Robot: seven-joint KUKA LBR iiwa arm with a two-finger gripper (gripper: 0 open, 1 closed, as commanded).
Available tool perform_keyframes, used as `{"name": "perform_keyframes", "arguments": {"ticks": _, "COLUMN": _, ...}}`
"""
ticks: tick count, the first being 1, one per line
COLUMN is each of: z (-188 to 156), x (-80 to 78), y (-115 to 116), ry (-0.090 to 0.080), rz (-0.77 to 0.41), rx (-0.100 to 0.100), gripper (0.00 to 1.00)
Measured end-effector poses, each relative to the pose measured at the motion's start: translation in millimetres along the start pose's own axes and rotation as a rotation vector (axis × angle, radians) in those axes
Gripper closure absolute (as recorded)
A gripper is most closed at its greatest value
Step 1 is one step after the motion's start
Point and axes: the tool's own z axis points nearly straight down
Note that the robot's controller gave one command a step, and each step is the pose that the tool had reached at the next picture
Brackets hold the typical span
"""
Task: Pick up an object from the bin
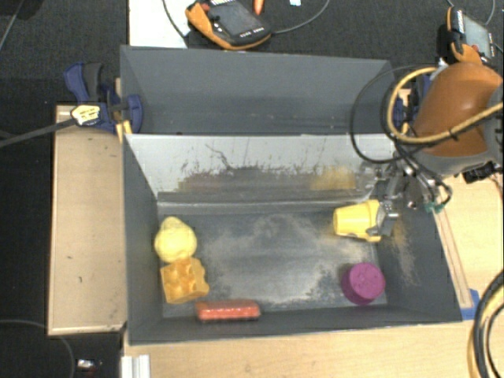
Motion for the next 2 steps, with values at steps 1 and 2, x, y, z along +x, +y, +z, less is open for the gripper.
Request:
{"name": "perform_keyframes", "arguments": {"ticks": 1, "z": 32.3, "x": 38.1, "y": 33.0, "ry": 0.001, "rz": 0.054, "rx": -0.003, "gripper": 0.00}}
{"name": "perform_keyframes", "arguments": {"ticks": 2, "z": 33.8, "x": 44.8, "y": 33.4, "ry": -0.010, "rz": 0.099, "rx": 0.000, "gripper": 0.00}}
